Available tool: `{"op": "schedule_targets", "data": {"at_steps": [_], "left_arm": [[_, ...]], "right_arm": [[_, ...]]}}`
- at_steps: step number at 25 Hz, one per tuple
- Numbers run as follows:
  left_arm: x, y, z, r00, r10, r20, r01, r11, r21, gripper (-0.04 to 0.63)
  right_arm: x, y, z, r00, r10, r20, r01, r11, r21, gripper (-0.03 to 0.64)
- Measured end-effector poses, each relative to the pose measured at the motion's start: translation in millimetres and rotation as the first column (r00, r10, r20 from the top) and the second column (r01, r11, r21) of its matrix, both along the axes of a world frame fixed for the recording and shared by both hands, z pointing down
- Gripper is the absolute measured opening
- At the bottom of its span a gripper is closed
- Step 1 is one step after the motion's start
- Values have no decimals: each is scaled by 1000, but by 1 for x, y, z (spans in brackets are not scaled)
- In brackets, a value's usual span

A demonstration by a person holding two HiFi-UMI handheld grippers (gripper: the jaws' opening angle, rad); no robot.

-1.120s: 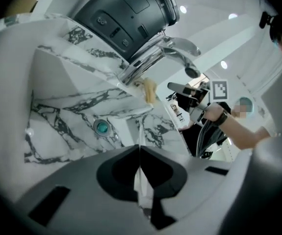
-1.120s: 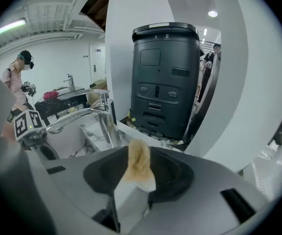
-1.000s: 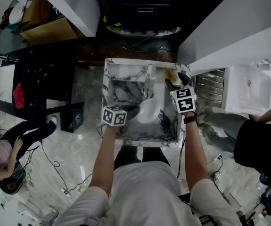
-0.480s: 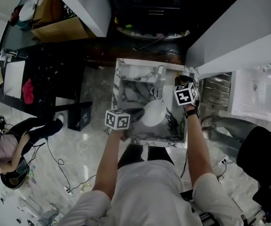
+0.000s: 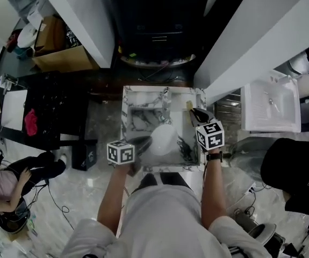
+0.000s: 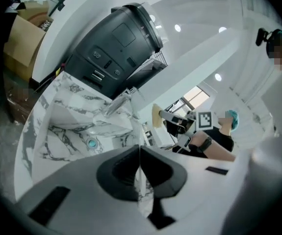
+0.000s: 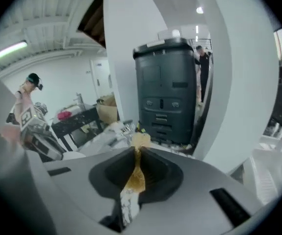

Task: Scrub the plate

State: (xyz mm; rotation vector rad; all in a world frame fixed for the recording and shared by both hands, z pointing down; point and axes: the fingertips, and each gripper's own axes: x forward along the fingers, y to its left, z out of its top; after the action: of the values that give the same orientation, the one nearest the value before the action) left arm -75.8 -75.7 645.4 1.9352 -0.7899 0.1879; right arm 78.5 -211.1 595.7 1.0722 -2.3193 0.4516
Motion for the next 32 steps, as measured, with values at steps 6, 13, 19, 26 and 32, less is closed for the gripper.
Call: {"op": "schedule_targets", "data": {"at_steps": [6, 13, 19, 26, 32], "left_arm": [[6, -12, -57, 994, -68, -87, 77, 992, 104, 17], [35, -21, -113, 986, -30, -165, 65, 975, 211, 17], [34, -25, -148, 958, -70, -278, 137, 963, 232, 17], [4, -52, -179, 911, -174, -375, 287, 919, 271, 17], [-2, -76, -195, 888, -236, -395, 367, 882, 297, 17]], "right_arm": [[-38, 52, -104, 948, -249, 200, 215, 961, 176, 38], [-104, 100, -128, 904, -422, 73, 399, 892, 213, 38], [-45, 51, -144, 989, -150, 15, 142, 959, 244, 35], [-4, 56, -126, 998, -66, -12, 67, 980, 186, 35], [-49, 85, -134, 980, -194, 44, 183, 966, 184, 35]]}}
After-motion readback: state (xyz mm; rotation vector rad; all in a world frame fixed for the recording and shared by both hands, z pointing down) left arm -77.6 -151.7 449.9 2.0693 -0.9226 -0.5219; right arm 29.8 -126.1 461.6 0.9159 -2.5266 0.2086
